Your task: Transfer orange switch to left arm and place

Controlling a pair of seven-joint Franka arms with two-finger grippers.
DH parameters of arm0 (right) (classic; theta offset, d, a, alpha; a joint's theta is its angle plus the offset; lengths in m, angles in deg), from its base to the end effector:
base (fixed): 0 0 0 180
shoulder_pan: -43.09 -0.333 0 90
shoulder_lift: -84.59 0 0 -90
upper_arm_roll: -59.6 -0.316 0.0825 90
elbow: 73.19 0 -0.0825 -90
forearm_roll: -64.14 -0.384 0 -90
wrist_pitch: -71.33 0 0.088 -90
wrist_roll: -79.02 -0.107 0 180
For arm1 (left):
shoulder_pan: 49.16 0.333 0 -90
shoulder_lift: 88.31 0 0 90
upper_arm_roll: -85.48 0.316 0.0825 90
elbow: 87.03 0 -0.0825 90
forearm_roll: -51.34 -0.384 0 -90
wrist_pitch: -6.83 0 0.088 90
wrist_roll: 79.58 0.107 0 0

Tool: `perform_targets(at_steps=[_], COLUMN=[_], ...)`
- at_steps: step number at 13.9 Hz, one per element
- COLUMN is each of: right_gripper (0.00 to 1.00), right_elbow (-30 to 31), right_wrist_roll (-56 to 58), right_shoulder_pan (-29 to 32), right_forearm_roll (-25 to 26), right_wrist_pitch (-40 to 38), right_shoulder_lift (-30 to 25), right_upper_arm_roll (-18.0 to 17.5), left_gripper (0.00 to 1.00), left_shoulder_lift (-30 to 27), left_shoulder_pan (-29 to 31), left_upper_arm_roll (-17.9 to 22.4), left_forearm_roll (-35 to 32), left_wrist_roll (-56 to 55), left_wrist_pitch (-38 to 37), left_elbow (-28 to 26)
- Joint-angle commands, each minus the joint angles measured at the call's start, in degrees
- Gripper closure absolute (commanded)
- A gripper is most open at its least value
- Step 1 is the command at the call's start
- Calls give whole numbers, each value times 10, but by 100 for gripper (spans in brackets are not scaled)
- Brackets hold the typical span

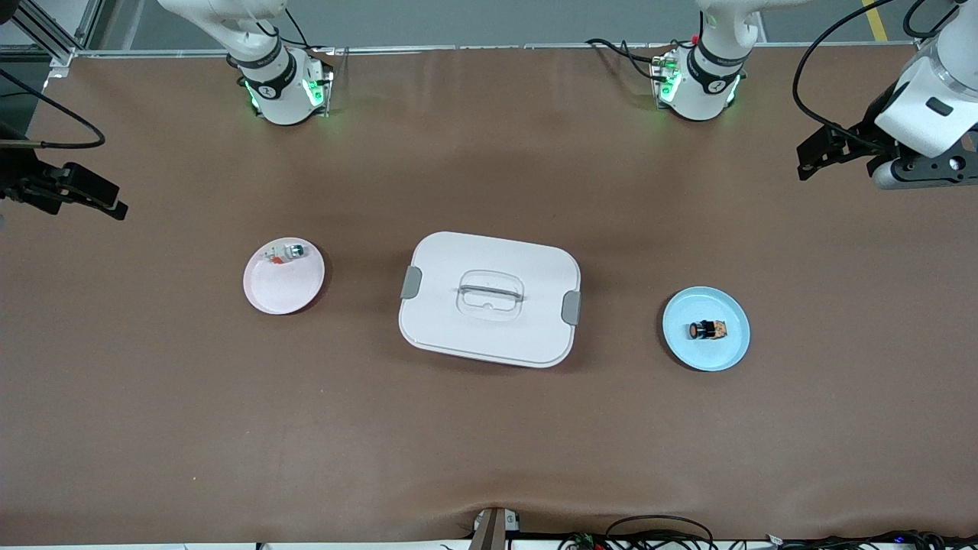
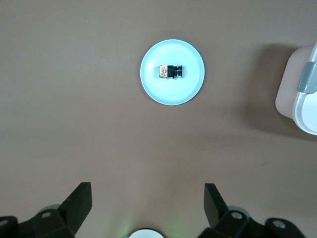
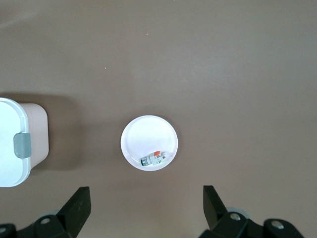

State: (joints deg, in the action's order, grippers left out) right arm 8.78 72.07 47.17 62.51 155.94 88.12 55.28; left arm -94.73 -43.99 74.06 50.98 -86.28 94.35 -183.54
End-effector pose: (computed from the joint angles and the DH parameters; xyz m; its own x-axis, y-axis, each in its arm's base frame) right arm 0.5644 0.0041 0.6475 0.9933 -0.1142 -0.0192 -0.1148 -0.9929 -0.0309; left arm 0.5109 -0.0612 0.6261 0.9990 0.0104 -0.0434 0.0090 -0.9994 -0.0337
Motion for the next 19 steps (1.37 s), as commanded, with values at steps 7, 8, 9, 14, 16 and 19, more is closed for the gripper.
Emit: perform_targets(at_steps=[7, 8, 9, 14, 16, 19], right_gripper=[0, 0, 0, 0, 0, 0], right_elbow=[15, 16, 16, 36, 34, 34], right_wrist_roll=[6, 6, 6, 8, 8, 8], right_shoulder_pan=[7, 8, 8, 8, 7, 7], right_forearm_roll=[-7, -7, -7, -7, -7, -7], right_wrist_pitch=[-4, -3, -3, 5, 5, 10], right_shoulder_lift=[-13, -15, -15, -27, -26, -25], right_upper_arm_roll=[5, 5, 5, 5, 5, 5], left_gripper=[0, 0, 0, 0, 0, 0], left_shoulder_lift=[19, 26, 29, 33, 33, 37], left_shoulder_pan=[5, 5, 4, 3, 2, 4], left_upper_arm_roll=[4, 4, 4, 3, 4, 4], left_forearm_roll=[10, 9, 8, 4, 4, 3], left_wrist_roll=[20, 19, 13, 7, 7, 12], left_wrist_pitch=[-5, -5, -5, -5, -5, -5], left_elbow=[37, 42, 48, 55, 58, 59])
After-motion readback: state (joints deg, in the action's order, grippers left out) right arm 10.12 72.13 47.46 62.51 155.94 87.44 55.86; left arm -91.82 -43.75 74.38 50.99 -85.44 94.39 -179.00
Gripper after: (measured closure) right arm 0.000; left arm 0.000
